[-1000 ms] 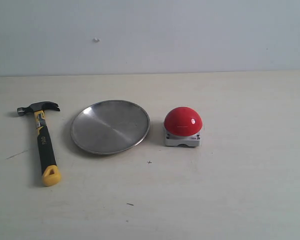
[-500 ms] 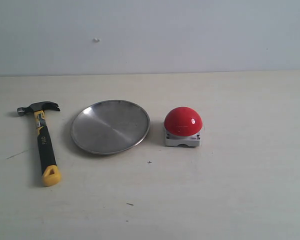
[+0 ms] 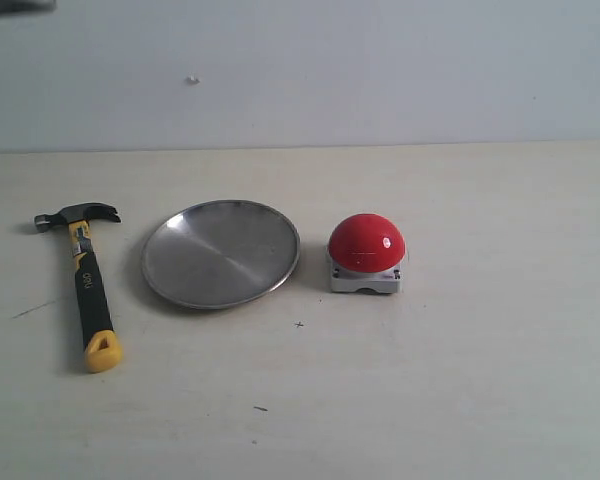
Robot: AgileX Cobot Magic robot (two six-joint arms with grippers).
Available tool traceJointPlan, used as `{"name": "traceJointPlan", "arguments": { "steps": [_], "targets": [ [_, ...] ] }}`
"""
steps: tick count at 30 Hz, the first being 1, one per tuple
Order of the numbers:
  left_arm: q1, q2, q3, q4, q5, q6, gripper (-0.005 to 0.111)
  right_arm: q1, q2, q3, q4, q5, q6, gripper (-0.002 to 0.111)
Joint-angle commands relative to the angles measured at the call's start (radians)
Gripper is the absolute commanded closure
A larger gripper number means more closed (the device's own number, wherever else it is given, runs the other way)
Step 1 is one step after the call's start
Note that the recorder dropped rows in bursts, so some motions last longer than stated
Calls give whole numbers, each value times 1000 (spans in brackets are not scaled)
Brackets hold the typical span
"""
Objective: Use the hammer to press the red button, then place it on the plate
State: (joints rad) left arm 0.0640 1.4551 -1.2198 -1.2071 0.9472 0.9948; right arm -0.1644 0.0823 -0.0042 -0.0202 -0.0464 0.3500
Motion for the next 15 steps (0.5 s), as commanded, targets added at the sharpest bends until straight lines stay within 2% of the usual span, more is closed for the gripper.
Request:
{"name": "traceJointPlan", "arguments": {
  "steps": [1,2,3,4,6,8,11,13,15],
  "targets": [
    [1,92,-108,986,127,-812,107,1,-5,4,-11,-1,0,108],
    [-6,92,-97,1198,96,-1000,107,1,-5,4,-11,-1,0,108],
    [-6,92,-81,1325,73,-1201,107,1,-5,4,-11,-1,0,108],
    [-6,92,-74,1350,70,-1256,107,1,-5,4,-11,-1,0,108],
    [-7,92,-74,1289,69,-1219,107,1,-5,4,-11,-1,0,108],
    [-39,97,-72,1265,79,-1178,107,1,-5,4,-11,-1,0,108],
    [-100,126,-72,1265,24,-1266,106,1,-5,4,-11,-1,0,108],
    [-143,150,-72,1263,-27,-1340,102,1,-5,4,-11,-1,0,108],
    [-189,186,-72,1263,-70,-1380,90,1,-5,4,-11,-1,0,108]
  ]
}}
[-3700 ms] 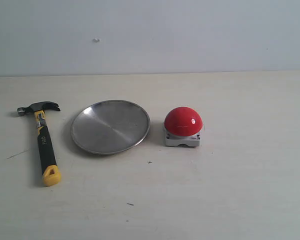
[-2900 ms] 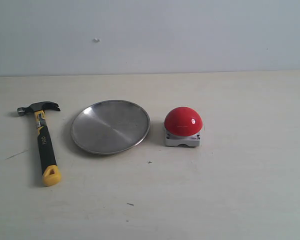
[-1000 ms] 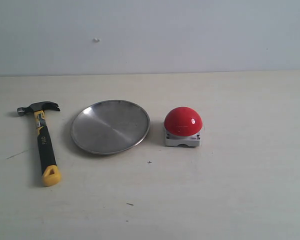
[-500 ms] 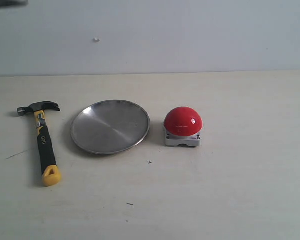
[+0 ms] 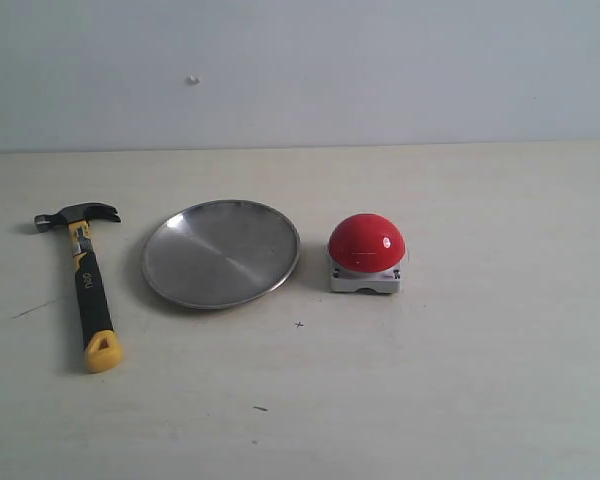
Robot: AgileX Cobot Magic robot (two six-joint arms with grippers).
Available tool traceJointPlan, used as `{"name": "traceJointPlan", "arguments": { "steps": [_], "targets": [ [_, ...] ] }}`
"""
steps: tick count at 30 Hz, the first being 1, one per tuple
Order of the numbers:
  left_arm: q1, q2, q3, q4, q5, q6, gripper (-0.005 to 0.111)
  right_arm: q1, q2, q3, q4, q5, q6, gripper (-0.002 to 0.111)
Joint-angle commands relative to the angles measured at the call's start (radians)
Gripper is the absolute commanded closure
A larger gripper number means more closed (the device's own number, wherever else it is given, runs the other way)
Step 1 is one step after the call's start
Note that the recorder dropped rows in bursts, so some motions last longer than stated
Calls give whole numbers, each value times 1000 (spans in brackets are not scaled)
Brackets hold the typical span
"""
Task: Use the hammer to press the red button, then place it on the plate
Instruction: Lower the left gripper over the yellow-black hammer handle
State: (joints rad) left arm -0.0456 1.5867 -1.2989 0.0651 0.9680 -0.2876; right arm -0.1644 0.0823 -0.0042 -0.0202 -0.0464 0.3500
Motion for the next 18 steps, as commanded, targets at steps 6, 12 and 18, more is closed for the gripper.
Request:
{"name": "traceJointPlan", "arguments": {
  "steps": [6,12,18],
  "targets": [
    [-164,174,5,-48,-151,-140,32,1,-5,4,-11,-1,0,108],
    [-157,285,-49,-105,-153,-295,43,1,-5,4,-11,-1,0,108],
    [-155,384,-112,-105,-157,-344,53,1,-5,4,-11,-1,0,108]
  ]
}}
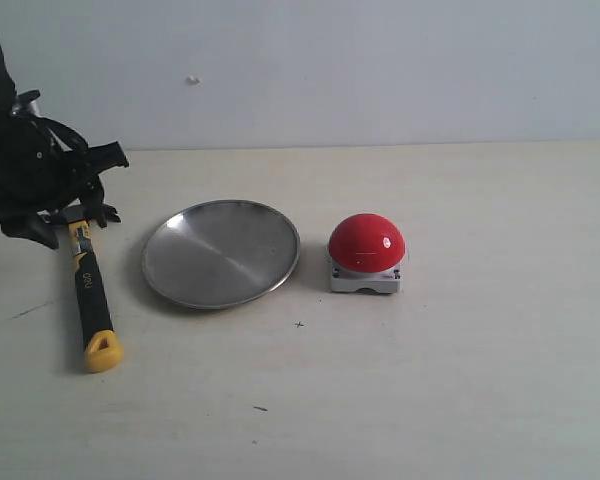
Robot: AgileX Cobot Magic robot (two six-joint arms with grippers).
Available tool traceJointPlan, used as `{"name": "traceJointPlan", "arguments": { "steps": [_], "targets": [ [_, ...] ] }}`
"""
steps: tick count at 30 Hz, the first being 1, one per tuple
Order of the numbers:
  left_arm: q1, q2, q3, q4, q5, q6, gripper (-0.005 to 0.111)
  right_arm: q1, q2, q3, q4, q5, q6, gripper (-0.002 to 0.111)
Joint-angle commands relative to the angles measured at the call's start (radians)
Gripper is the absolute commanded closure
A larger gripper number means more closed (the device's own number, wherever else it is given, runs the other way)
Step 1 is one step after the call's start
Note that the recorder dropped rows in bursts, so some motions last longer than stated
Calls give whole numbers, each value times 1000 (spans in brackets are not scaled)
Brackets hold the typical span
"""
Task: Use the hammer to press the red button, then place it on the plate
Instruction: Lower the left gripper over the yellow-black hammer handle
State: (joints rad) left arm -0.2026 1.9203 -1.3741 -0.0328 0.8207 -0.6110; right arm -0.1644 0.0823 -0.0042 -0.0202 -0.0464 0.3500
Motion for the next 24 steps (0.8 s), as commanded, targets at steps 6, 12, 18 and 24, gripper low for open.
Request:
{"name": "traceJointPlan", "arguments": {
  "steps": [6,12,18,24],
  "targets": [
    [2,77,-37,-5,-38,7,53,1,-5,4,-11,-1,0,108],
    [2,78,-37,-3,33,7,53,1,-5,4,-11,-1,0,108],
    [2,79,-37,59,-29,7,53,1,-5,4,-11,-1,0,108],
    [2,79,-37,14,-113,-1,53,1,-5,4,-11,-1,0,108]
  ]
}}
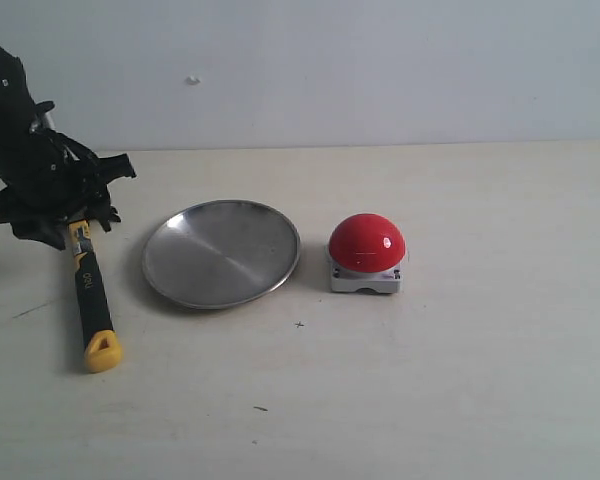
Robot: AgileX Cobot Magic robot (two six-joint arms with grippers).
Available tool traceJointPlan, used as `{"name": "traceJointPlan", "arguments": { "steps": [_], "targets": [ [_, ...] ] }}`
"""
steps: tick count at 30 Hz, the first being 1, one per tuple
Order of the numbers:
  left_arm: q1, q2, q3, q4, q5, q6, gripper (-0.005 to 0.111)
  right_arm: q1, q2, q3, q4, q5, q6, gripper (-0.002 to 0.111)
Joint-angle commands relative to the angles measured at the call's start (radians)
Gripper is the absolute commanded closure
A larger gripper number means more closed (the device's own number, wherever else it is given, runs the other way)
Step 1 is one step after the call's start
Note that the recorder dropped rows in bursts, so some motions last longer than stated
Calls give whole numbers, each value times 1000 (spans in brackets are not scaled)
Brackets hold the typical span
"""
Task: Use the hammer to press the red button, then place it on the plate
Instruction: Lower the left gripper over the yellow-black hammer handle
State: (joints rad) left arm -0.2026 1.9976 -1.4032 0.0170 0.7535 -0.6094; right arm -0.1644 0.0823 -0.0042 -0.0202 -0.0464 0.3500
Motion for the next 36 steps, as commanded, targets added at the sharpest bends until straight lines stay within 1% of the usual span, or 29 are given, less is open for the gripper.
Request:
{"name": "traceJointPlan", "arguments": {
  "steps": [1,33,36],
  "targets": [
    [2,2,-8,-45,-51,-3,53,1,-5,4,-11,-1,0,108],
    [2,2,-8,-46,-53,8,53,1,-5,4,-11,-1,0,108],
    [2,2,-8,-22,-57,8,53,1,-5,4,-11,-1,0,108]
  ]
}}
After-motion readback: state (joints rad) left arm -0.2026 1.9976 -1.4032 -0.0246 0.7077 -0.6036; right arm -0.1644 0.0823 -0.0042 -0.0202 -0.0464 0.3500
